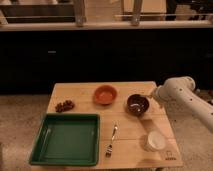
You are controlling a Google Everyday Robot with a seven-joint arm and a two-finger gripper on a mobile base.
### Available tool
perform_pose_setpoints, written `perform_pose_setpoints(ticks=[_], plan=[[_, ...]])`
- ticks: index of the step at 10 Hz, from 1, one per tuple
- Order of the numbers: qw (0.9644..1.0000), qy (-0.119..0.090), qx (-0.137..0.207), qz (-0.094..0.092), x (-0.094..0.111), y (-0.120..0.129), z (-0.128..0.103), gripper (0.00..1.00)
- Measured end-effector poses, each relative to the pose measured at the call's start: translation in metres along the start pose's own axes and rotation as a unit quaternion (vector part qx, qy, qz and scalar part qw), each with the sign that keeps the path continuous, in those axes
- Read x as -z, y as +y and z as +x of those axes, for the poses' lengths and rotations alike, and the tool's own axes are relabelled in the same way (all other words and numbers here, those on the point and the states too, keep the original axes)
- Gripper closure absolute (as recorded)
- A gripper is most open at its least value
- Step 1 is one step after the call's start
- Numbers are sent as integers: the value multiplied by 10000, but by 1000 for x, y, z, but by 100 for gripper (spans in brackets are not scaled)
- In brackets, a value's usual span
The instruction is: Stack bowls into tray
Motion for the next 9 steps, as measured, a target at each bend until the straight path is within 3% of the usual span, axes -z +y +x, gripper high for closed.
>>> perform_pose_setpoints(ticks=[9], plan=[[9983,-482,267,-188,-35,-5,-28,20]])
